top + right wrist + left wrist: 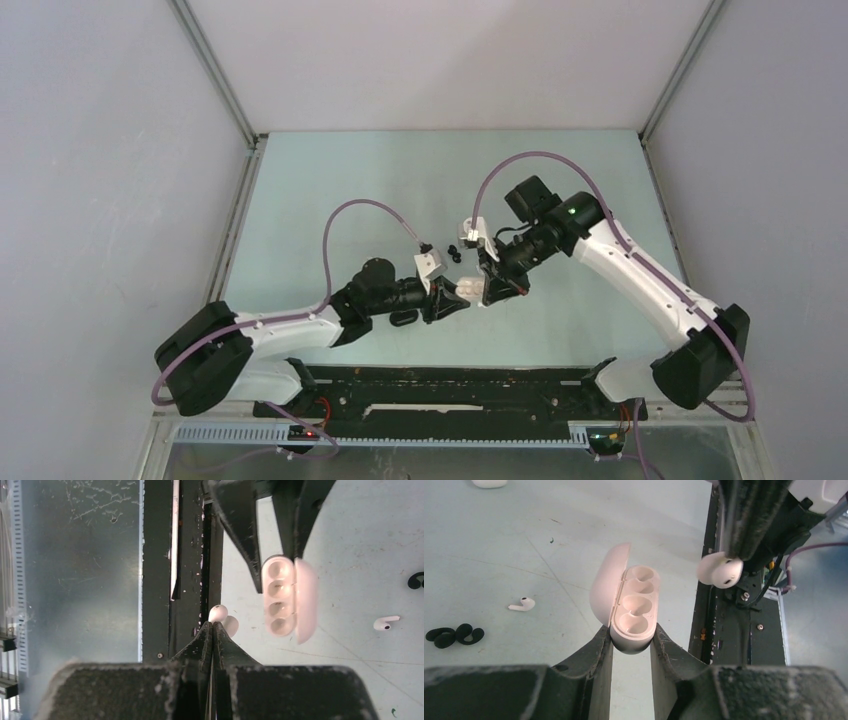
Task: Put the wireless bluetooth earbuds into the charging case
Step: Place the earbud in the charging case.
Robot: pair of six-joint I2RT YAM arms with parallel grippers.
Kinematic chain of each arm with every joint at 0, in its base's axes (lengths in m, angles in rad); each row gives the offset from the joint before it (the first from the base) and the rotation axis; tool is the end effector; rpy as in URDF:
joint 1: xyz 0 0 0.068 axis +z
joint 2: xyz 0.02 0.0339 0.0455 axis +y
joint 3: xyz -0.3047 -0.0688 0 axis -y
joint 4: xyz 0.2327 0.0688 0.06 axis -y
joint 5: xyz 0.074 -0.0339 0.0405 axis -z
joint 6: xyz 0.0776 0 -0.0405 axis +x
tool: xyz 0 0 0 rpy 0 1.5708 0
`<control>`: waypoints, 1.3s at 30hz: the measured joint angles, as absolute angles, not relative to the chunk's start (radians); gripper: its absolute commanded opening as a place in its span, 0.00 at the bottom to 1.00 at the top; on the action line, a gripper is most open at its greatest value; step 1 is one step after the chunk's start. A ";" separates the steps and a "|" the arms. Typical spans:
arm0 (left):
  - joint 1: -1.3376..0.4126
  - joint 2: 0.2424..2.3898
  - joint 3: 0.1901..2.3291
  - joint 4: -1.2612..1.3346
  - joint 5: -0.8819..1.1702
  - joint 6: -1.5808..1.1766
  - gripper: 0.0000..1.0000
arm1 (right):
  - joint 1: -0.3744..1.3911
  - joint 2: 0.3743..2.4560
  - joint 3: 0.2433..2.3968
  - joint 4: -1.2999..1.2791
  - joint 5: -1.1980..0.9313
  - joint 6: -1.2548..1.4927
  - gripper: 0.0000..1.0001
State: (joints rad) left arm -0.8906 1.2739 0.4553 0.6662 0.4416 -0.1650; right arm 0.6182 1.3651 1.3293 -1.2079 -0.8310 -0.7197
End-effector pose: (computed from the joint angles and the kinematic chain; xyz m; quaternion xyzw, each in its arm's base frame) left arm 0.1479 -0.2355 0.2541 0.3961 0.6416 -0.4636 0.4652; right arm 0.1567 0.1818 0.3438 -0.6114 0.6674 0.3902 0.1690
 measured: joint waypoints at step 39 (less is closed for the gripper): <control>-0.980 1.284 0.488 0.510 0.454 -0.007 0.01 | 0.685 1.653 1.505 -1.341 -0.780 -0.661 0.00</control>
